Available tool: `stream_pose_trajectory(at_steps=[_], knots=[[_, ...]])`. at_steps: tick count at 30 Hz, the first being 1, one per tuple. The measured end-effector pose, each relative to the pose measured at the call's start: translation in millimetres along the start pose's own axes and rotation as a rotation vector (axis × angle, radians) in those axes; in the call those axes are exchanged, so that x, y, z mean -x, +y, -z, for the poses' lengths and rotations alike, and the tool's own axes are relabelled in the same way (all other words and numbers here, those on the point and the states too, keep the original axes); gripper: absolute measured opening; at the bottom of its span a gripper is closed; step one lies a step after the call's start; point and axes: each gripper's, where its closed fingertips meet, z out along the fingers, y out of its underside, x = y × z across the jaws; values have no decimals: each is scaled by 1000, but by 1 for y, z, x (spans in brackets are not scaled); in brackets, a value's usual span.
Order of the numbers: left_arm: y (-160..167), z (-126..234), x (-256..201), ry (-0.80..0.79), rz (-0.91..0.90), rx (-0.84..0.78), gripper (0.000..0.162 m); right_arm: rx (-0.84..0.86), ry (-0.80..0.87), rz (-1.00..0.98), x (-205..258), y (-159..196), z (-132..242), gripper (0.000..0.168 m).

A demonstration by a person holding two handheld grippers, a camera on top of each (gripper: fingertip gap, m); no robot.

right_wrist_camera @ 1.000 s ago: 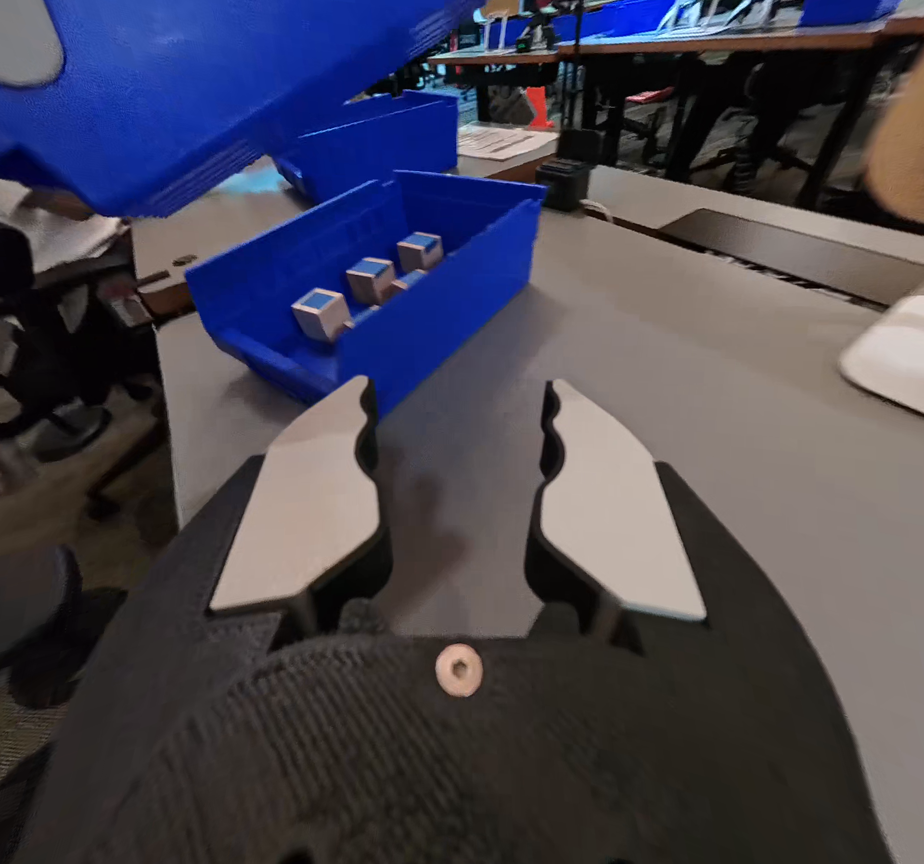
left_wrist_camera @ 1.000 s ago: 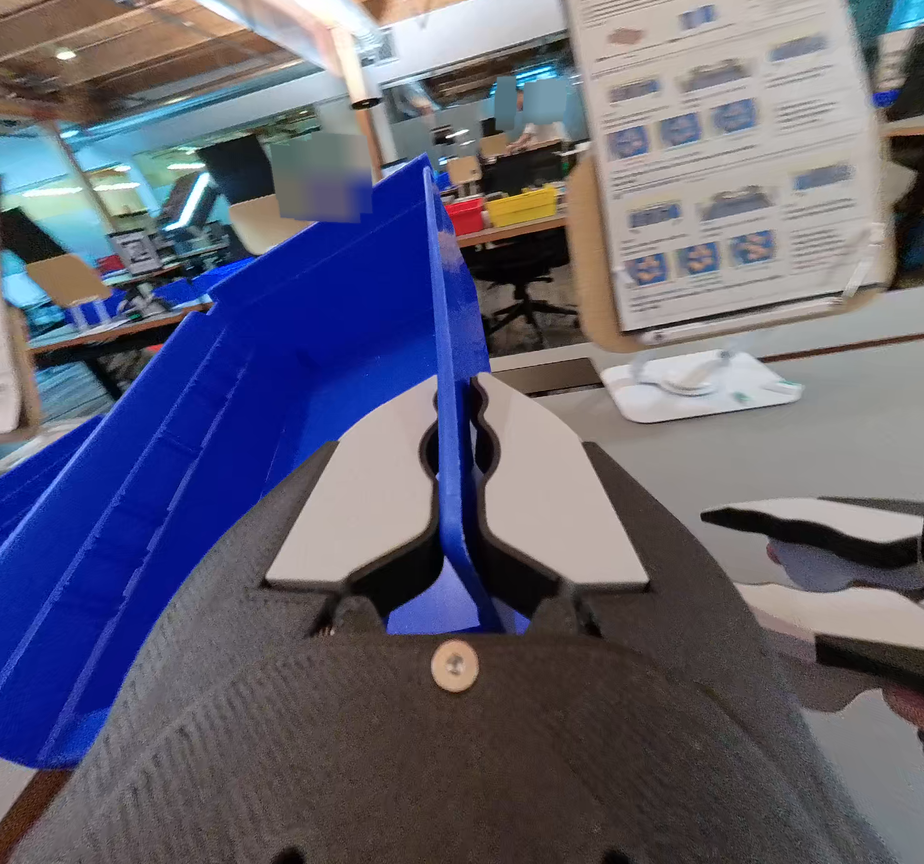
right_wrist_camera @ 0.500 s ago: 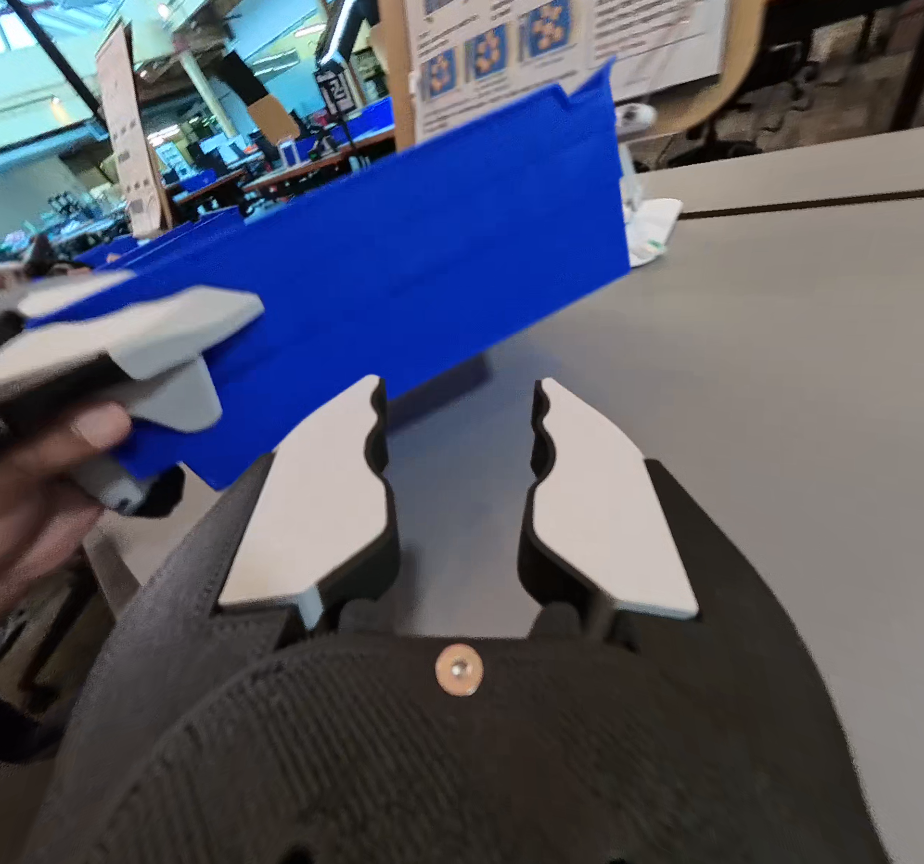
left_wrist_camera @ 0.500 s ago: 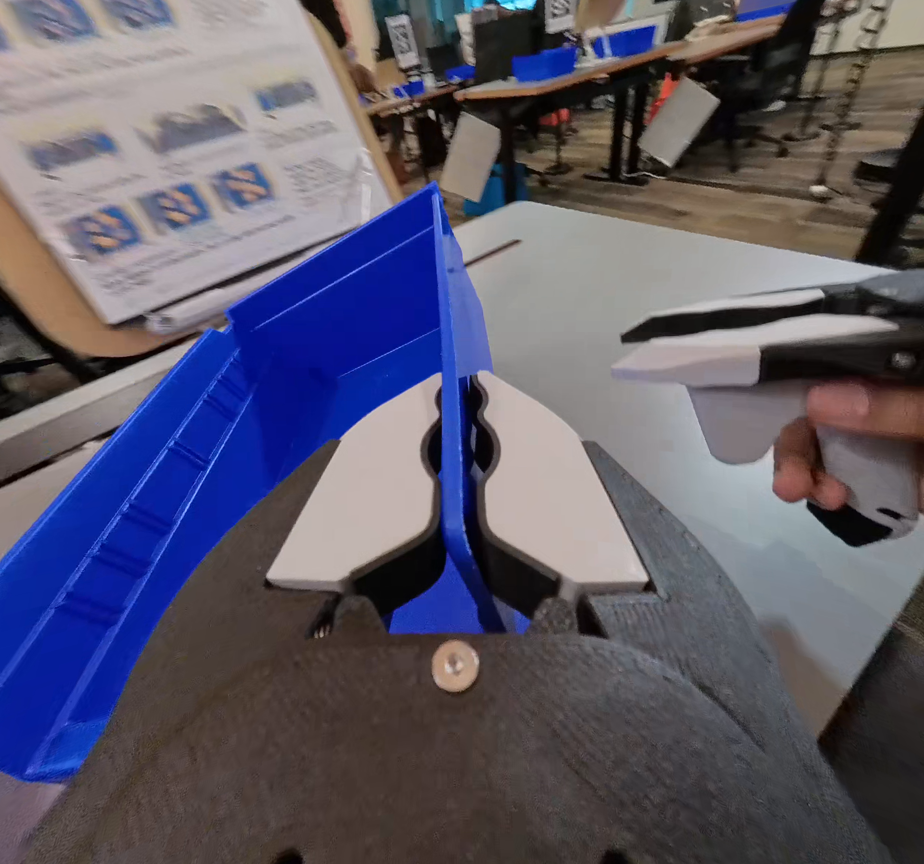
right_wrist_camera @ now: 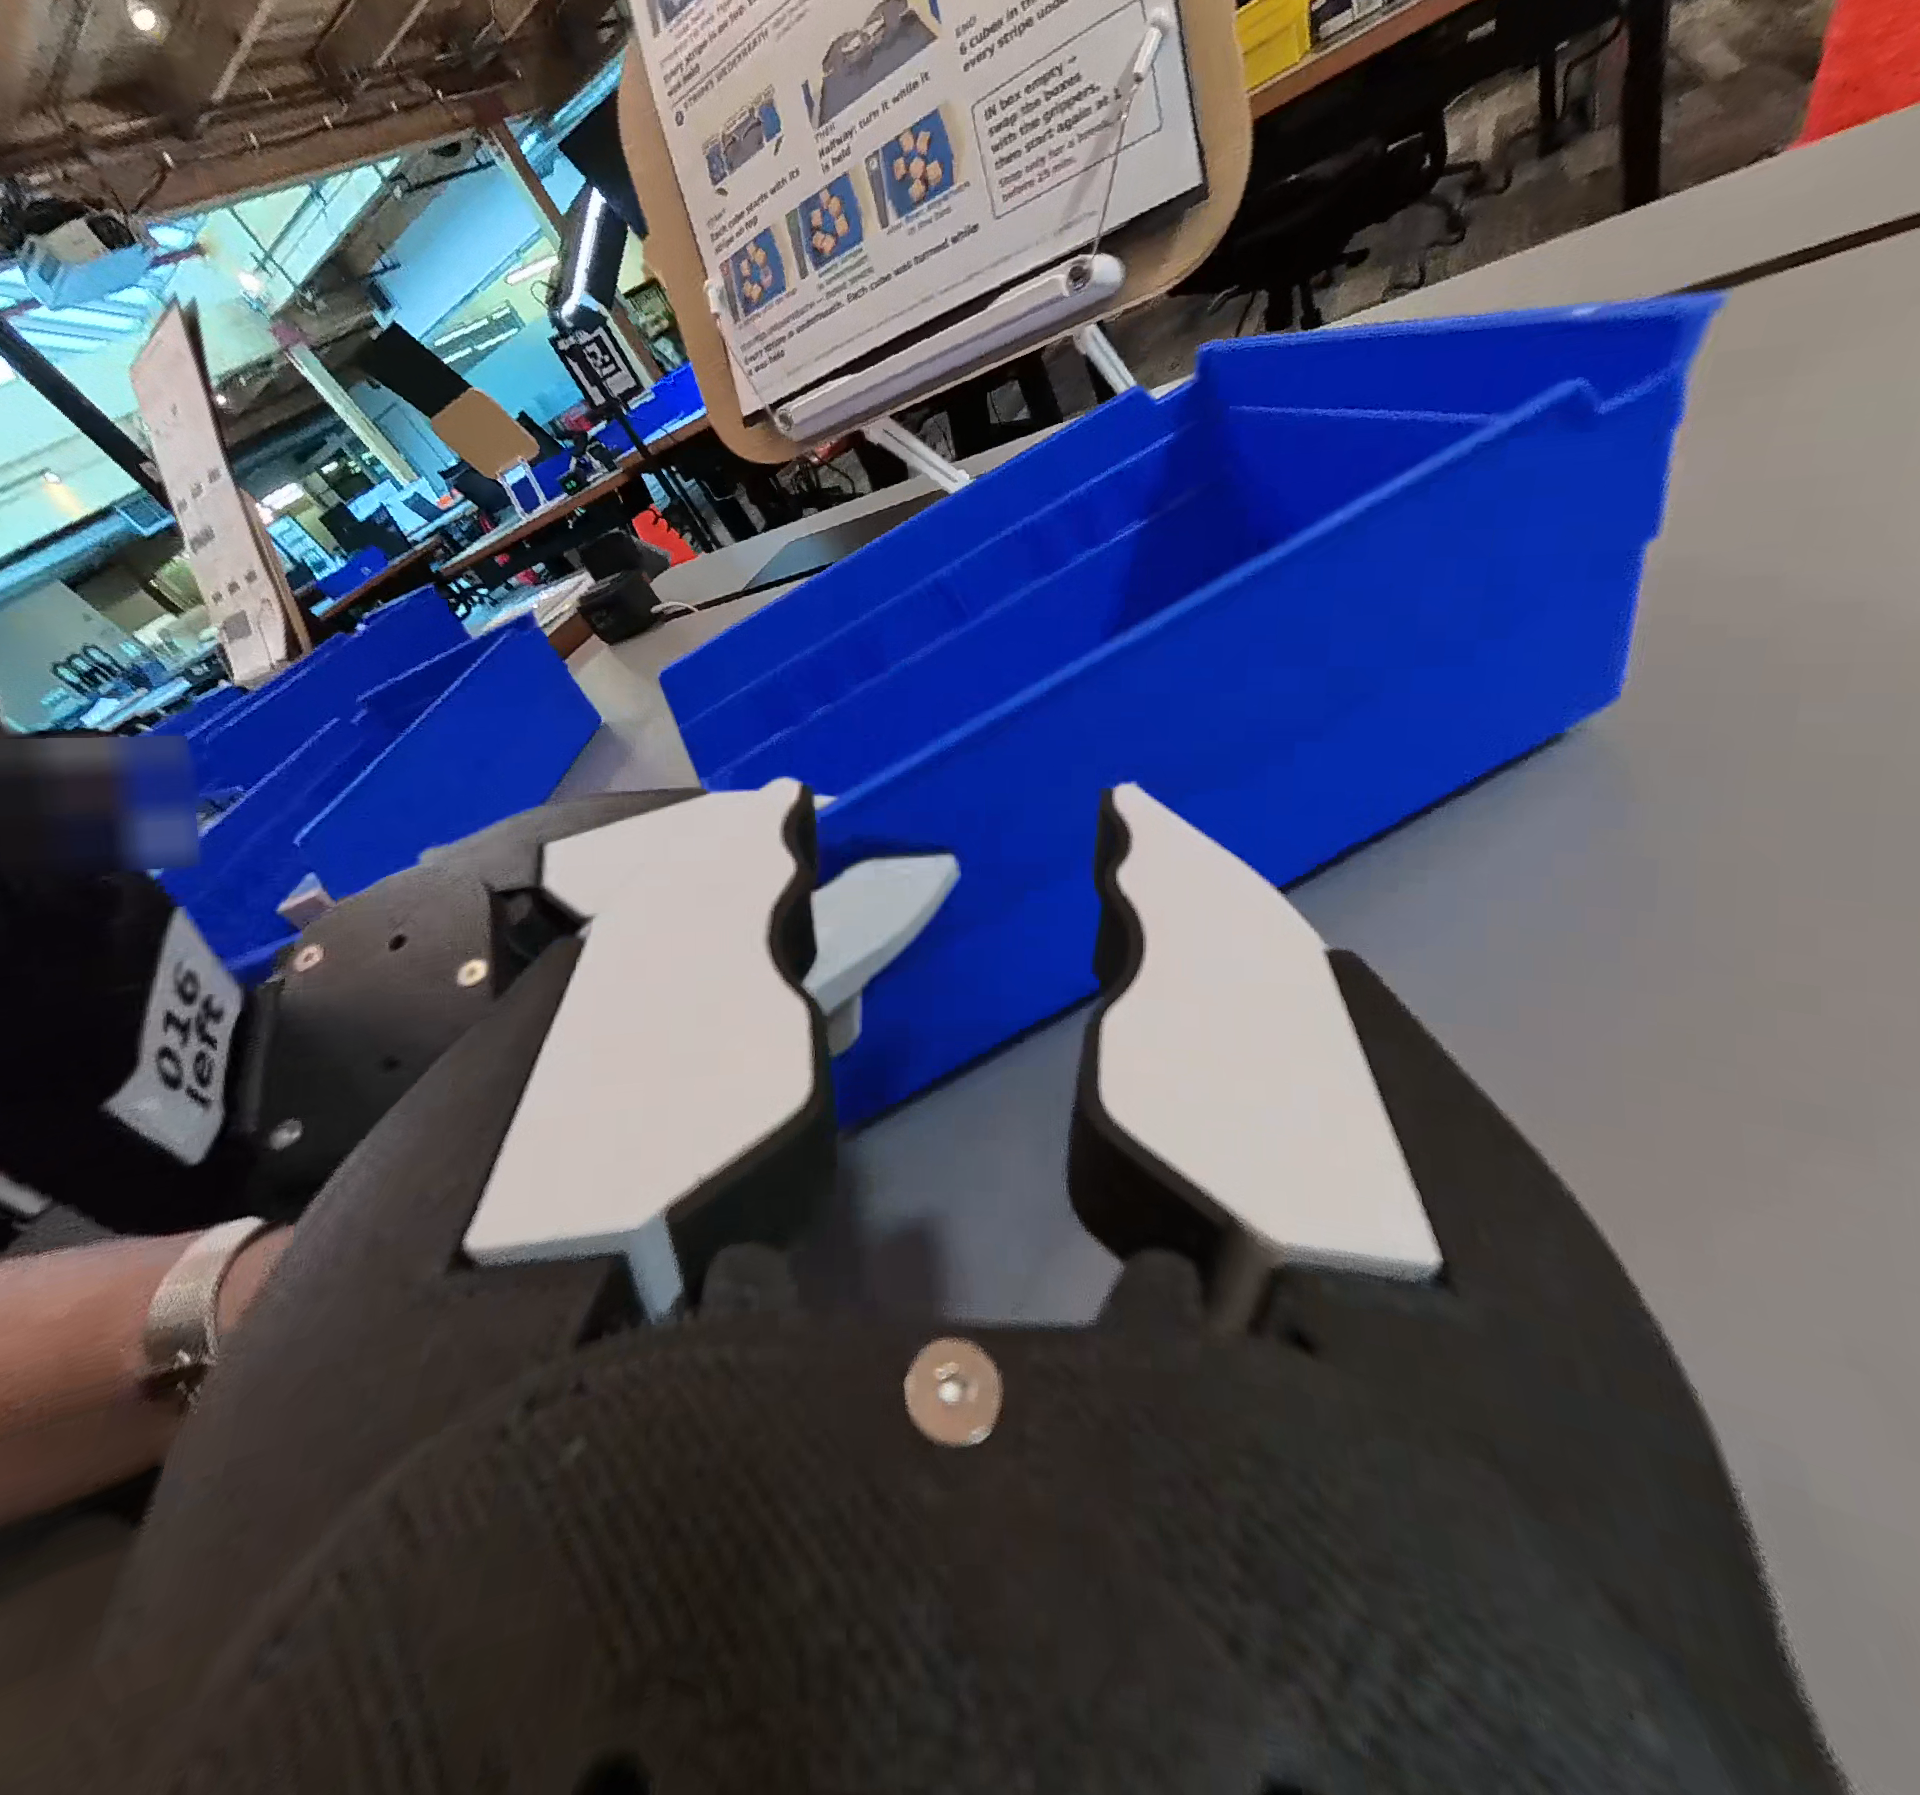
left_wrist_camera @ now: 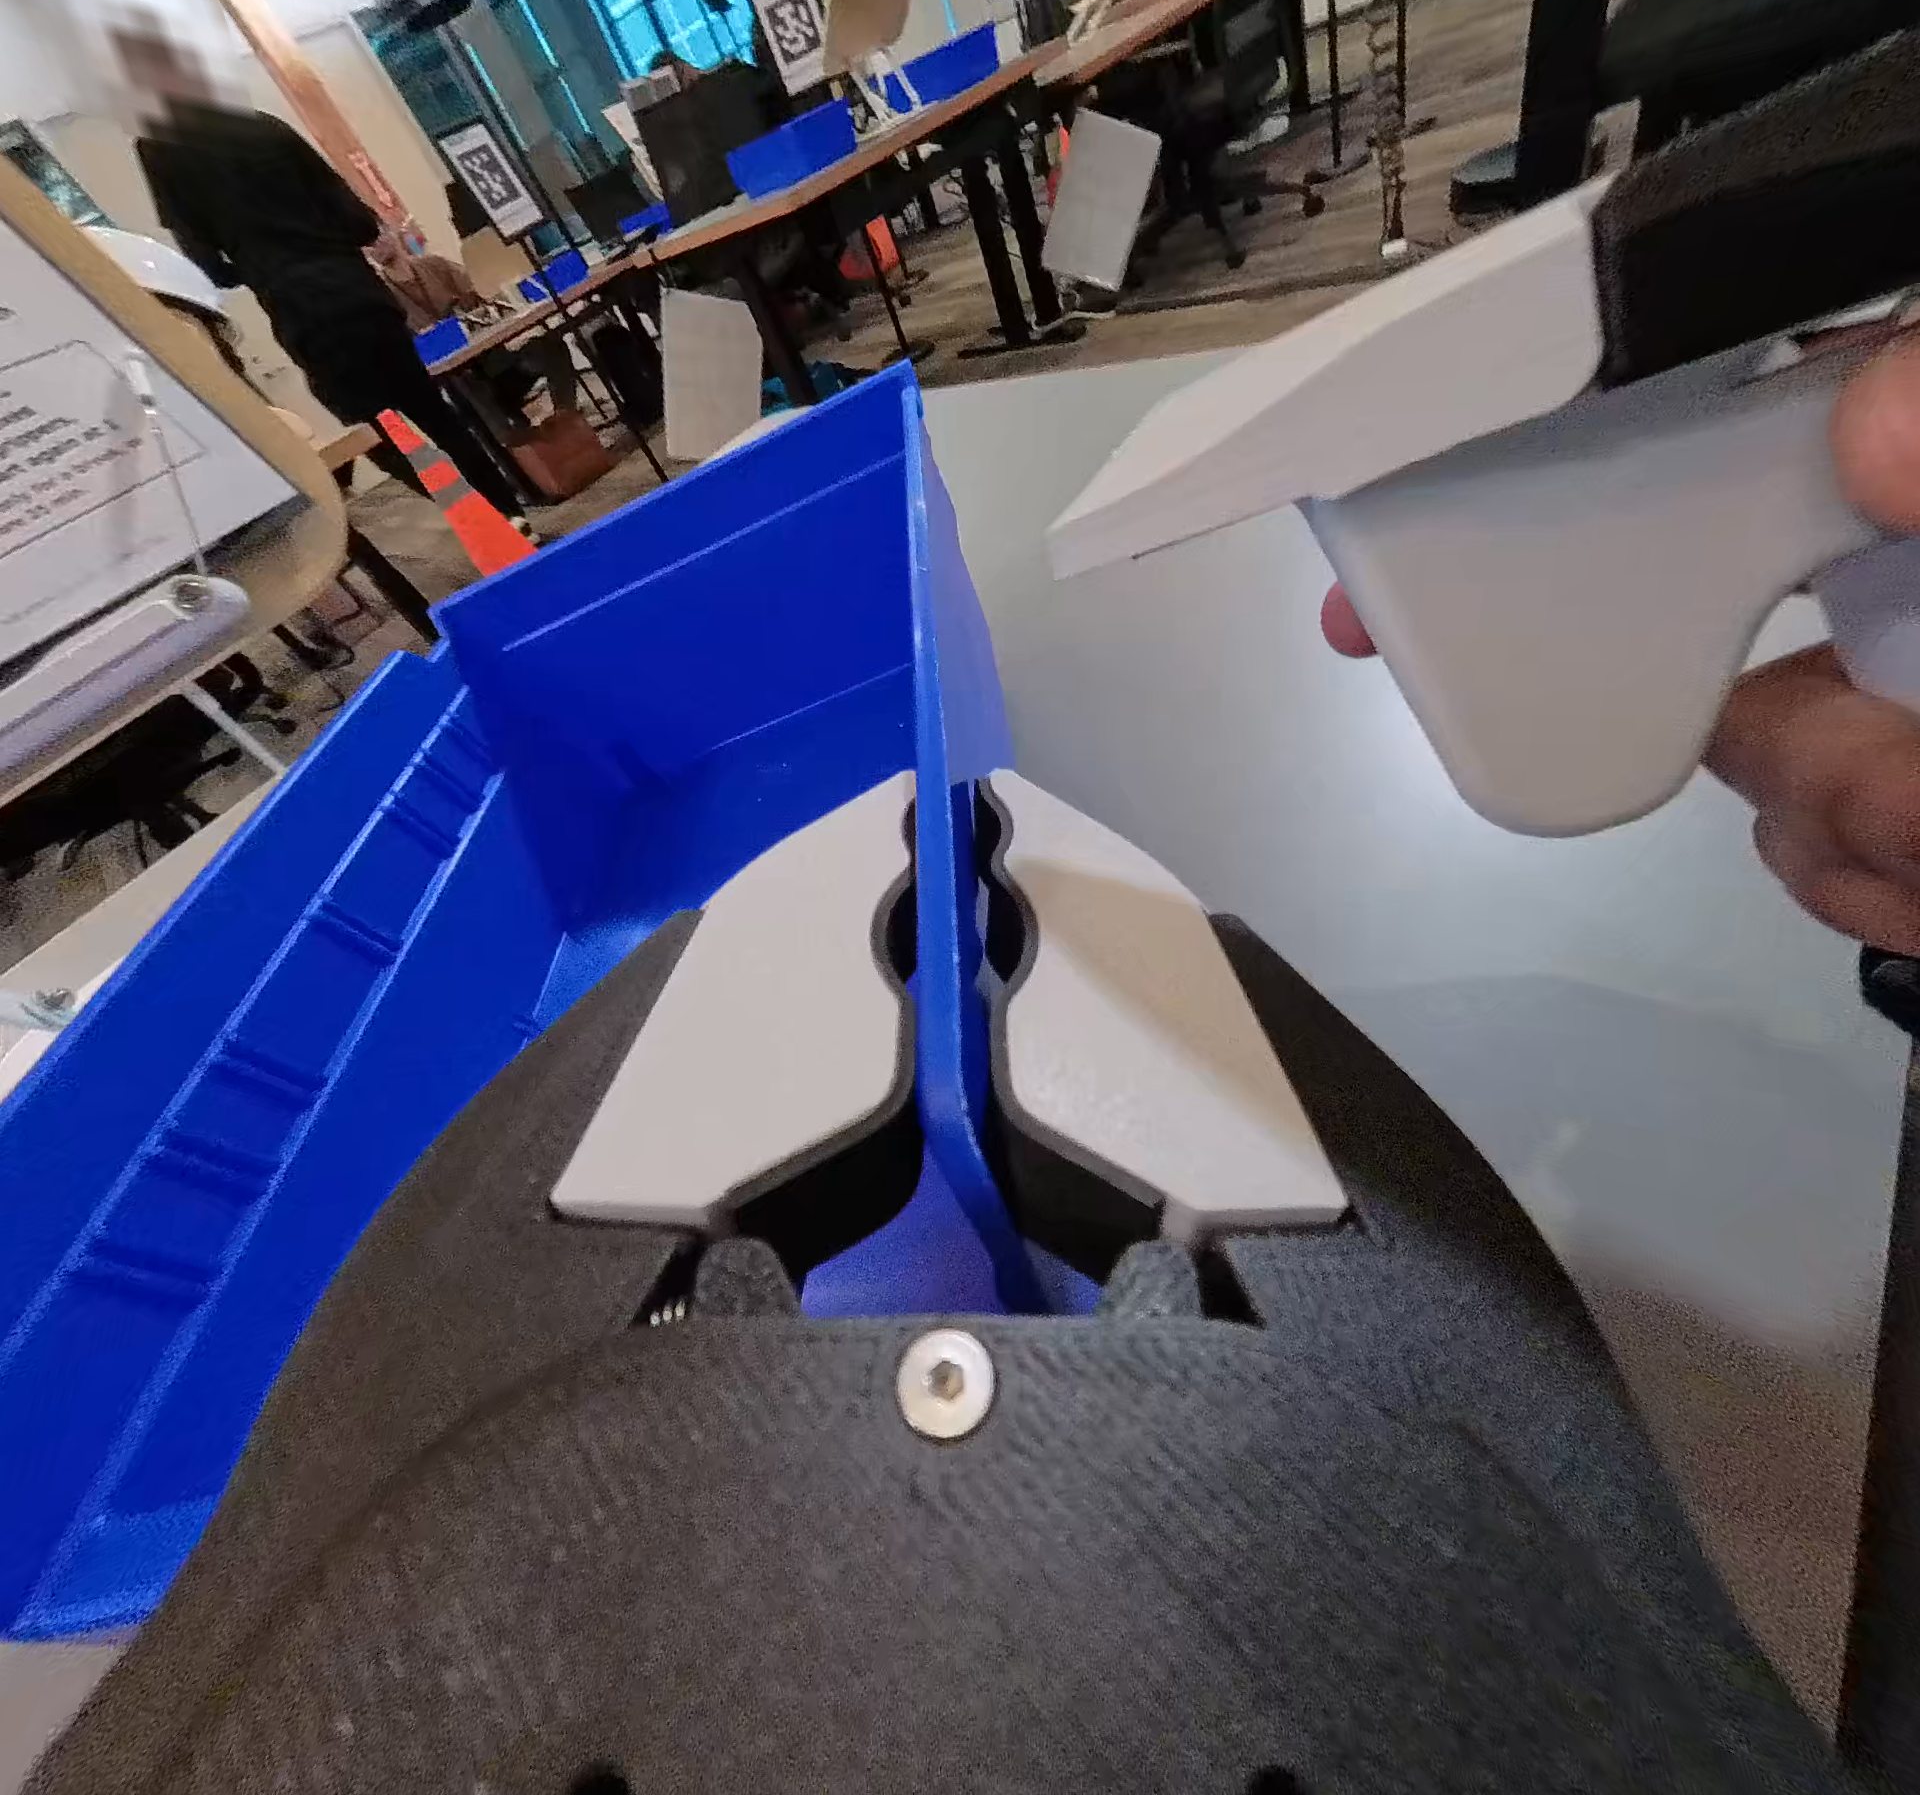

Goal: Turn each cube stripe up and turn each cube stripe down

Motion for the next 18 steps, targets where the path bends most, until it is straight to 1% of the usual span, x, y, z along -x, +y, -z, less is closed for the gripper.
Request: stream_pose_trajectory(at_steps=[2, 4, 6, 7, 8, 9, 10, 12, 14, 15, 16, 18], knots=[[6, -3, -5, 35, -4, 22, 4, 11, 8, 34, 6, 4, -1, 53], [12, -4, -10, 83, 15, 44, 7, 33, 16, 69, 11, 9, -5, 57], [12, -1, -11, 116, 43, 45, 14, 50, 41, 108, 13, 13, -8, 63], [12, 2, -11, 124, 48, 44, 22, 49, 57, 126, 13, 12, -8, 72], [9, 6, -9, 135, 50, 30, 37, 39, 64, 149, 14, 10, -8, 82], [6, 12, -7, 142, 44, 3, 49, 20, 77, 179, 14, 5, -6, 87], [3, 17, -2, 128, 33, -26, 57, -9, 102, 211, 12, -2, -3, 88], [-6, 27, 10, 100, 42, -100, 68, -77, 135, 254, 9, -17, 5, 92], [-15, 35, 21, 100, 79, -139, 69, -107, 149, 268, 10, -23, 9, 97], [-17, 39, 29, 92, 100, -141, 72, -105, 148, 269, 11, -21, 9, 97], [-20, 44, 35, 102, 124, -145, 70, -100, 128, 268, 17, -18, 8, 95], [-22, 55, 57, 69, 179, -172, 45, -104, 83, 279, 32, -14, 7, 94]])
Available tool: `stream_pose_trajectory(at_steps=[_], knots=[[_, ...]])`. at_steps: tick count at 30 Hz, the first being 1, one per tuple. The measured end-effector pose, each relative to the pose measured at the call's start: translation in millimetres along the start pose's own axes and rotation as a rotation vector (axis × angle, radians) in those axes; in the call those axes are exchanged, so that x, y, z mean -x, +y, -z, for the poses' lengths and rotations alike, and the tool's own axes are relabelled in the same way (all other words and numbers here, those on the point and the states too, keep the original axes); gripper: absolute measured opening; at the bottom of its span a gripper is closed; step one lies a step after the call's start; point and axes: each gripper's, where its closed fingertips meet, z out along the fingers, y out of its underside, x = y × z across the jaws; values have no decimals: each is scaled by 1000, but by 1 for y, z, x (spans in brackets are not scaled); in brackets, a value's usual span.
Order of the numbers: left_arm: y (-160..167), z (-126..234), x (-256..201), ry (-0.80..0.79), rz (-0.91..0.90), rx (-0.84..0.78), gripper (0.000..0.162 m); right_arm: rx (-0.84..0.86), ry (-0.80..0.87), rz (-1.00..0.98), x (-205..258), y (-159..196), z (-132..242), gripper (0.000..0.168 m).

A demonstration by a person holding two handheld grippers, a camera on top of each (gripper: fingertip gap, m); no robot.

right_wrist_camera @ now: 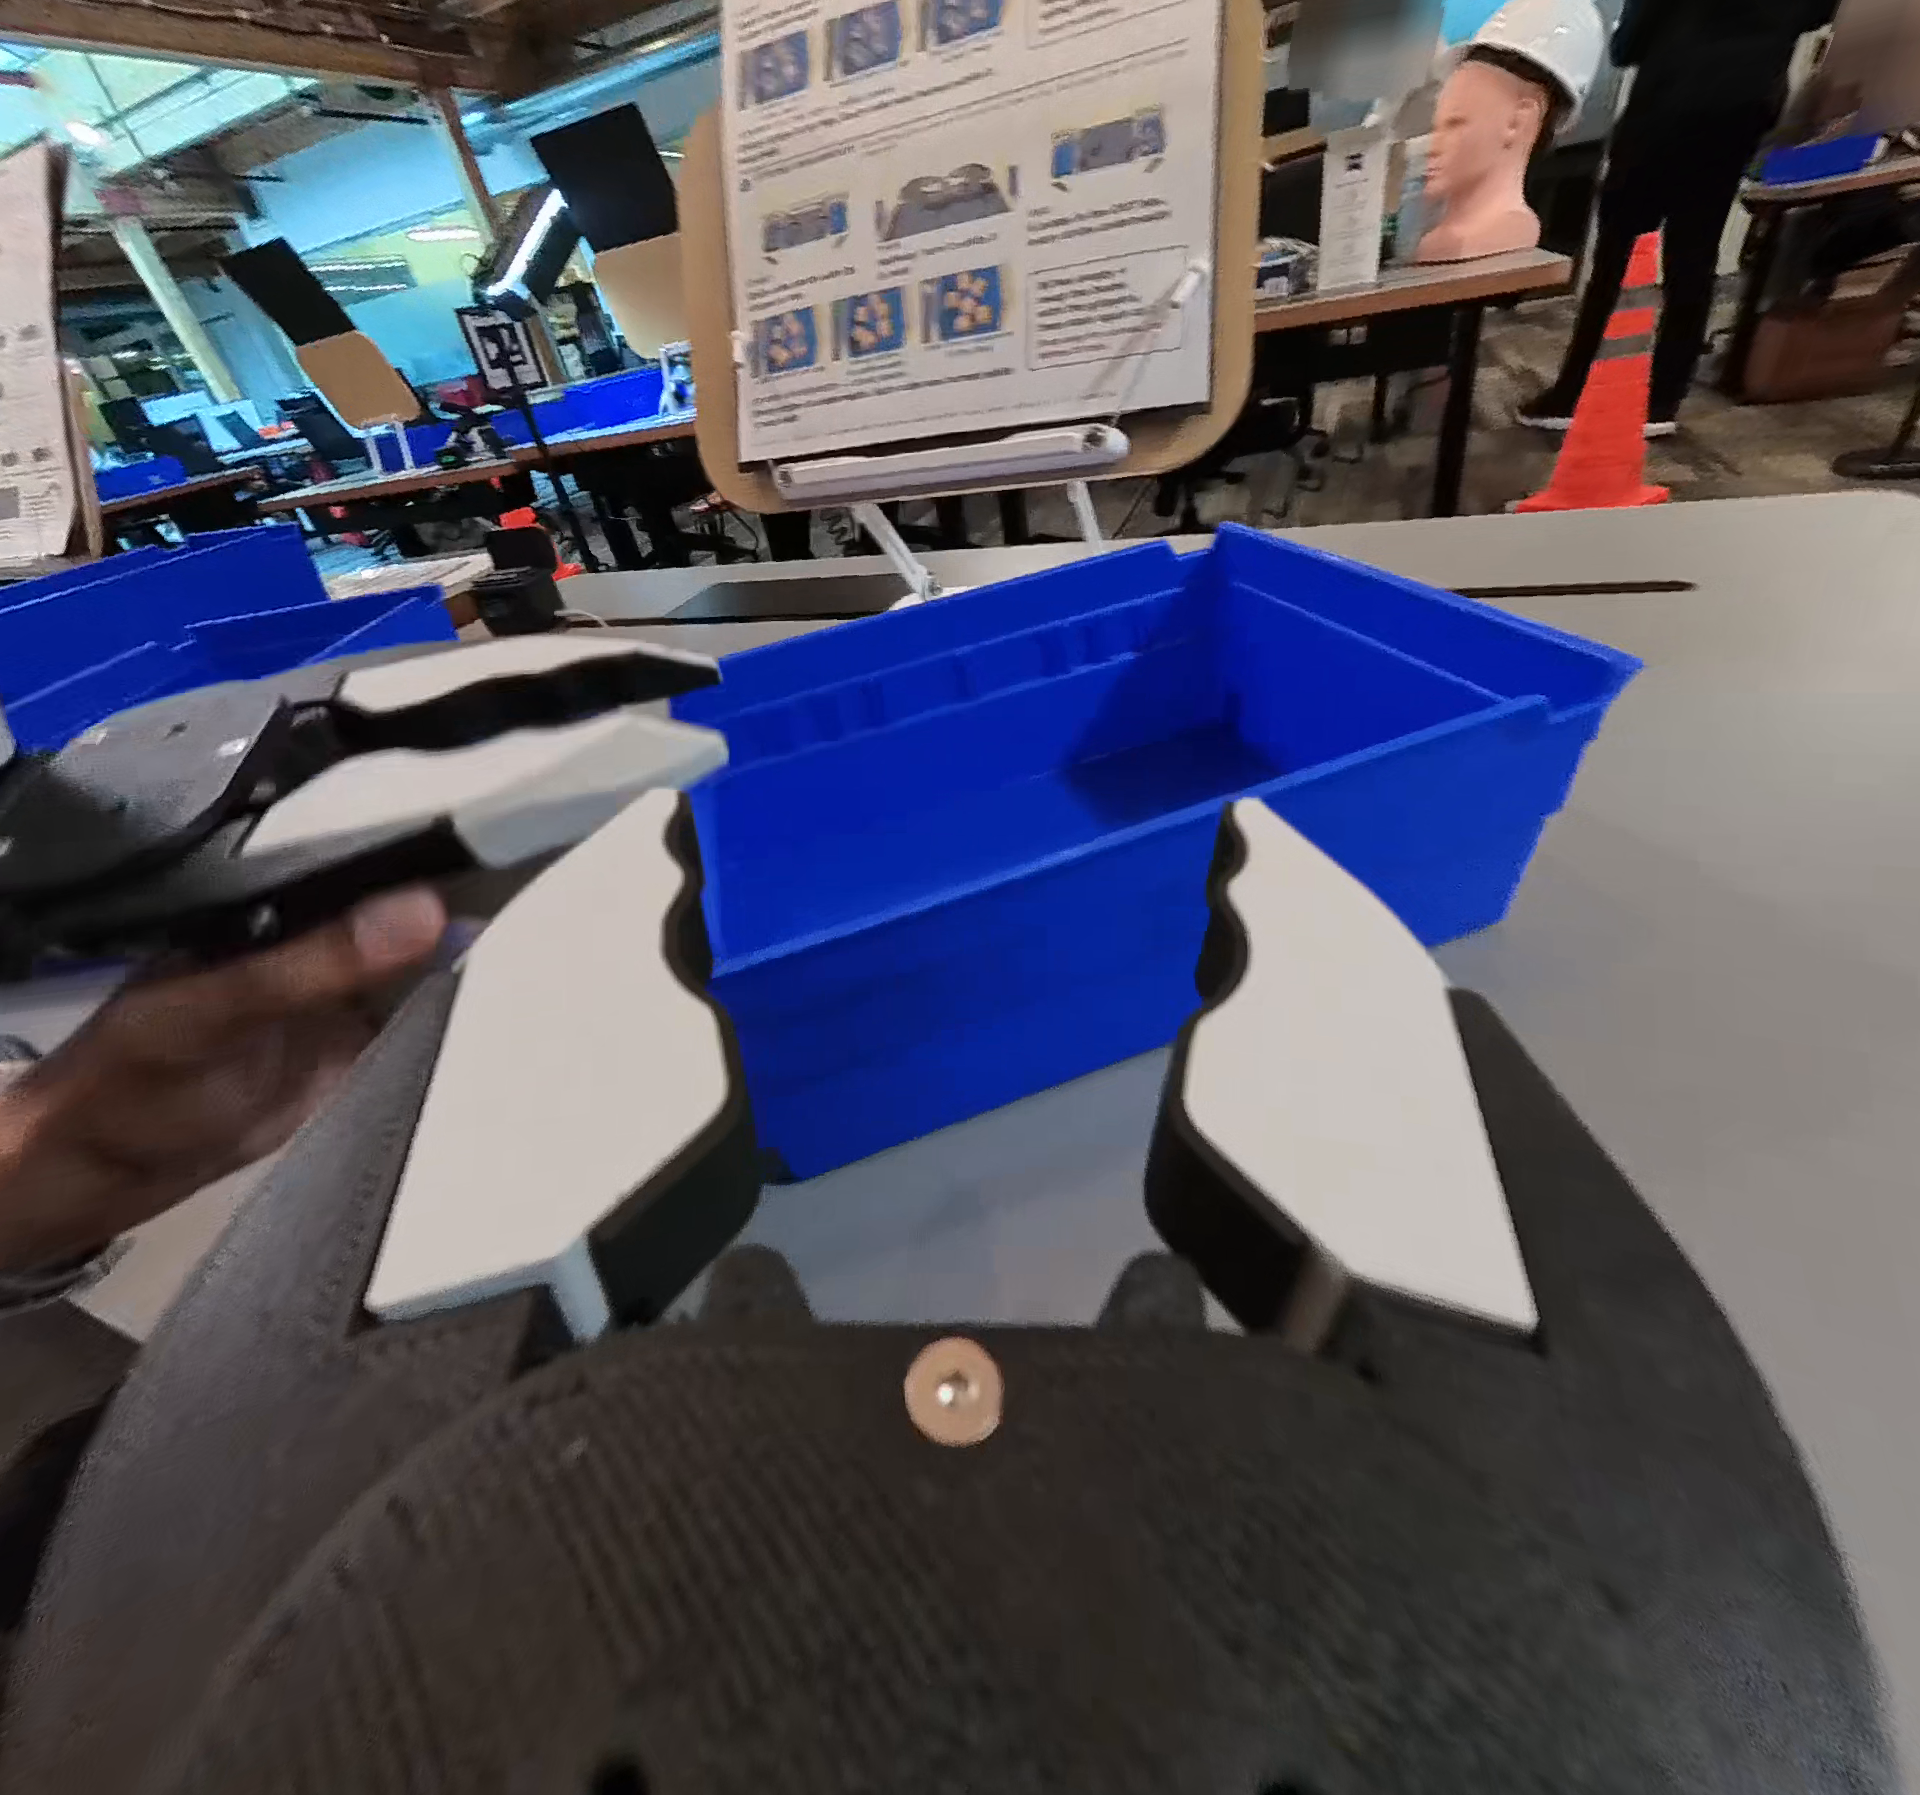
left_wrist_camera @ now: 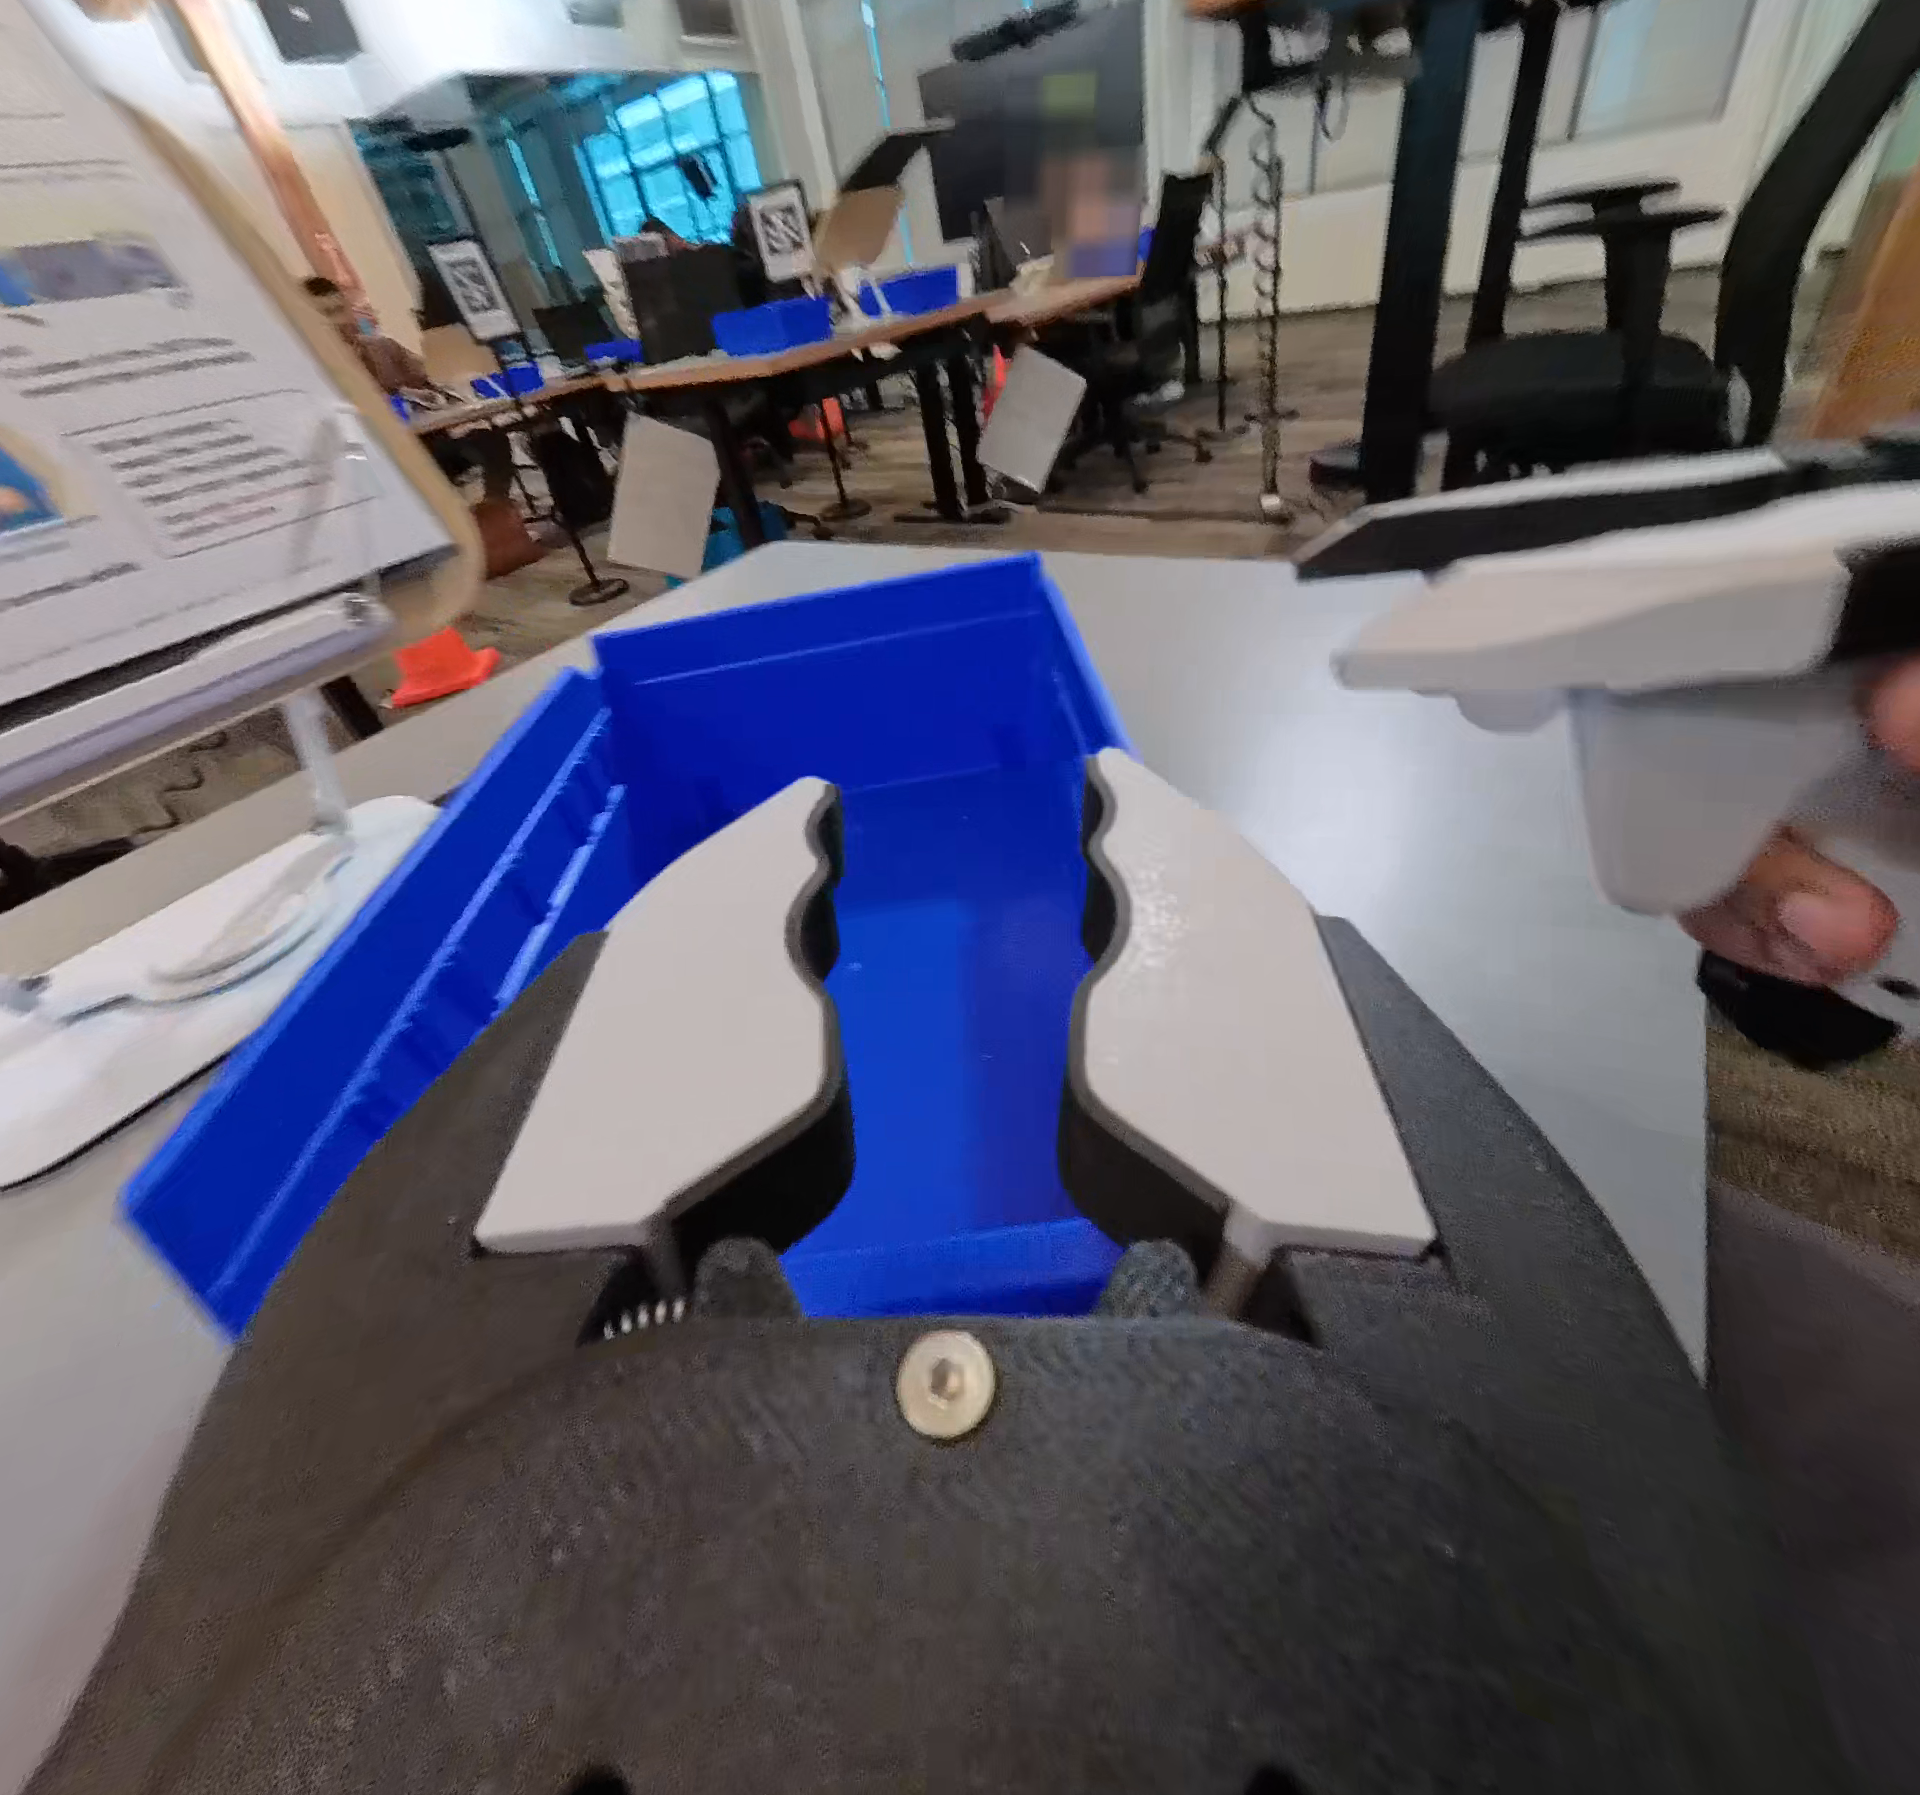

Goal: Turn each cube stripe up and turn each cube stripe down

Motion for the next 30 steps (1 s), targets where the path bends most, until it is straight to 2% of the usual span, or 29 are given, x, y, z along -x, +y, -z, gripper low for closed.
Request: stream_pose_trajectory(at_steps=[4, 7, 10, 12, 16, 17, 18, 20, 25, 27, 29, 30], knots=[[1, 20, 43, -57, 74, -2, 35, 9, -9, 142, 23, 4, -7, 94], [10, 37, 84, -169, 186, 9, 41, 84, 154, 199, 14, 21, -17, 99], [19, 53, 113, -246, 297, 12, 45, 129, 188, 46, 21, 41, -27, 97], [23, 60, 123, -280, 326, 12, 45, 167, 109, -32, 42, 59, -33, 109], [27, 64, 126, -309, 292, 33, 45, 274, 157, -68, 32, 88, -42, 91], [27, 64, 125, -314, 274, 39, 44, 285, 131, -121, 28, 88, -44, 98], [27, 65, 125, -325, 254, 43, 41, 286, 110, -185, 23, 87, -45, 93], [22, 69, 127, -362, 208, 22, 37, 265, 155, -283, -2, 81, -41, 66], [14, 73, 129, -397, 164, -15, 32, 201, 300, -355, -96, 59, -31, 27], [18, 70, 127, -379, 192, -6, 33, 212, 347, -313, -132, 52, -30, 16], [19, 68, 125, -365, 221, -7, 33, 281, 389, -165, -166, 48, -25, 4], [19, 68, 125, -363, 230, -9, 33, 311, 411, -88, -183, 46, -22, 5]])
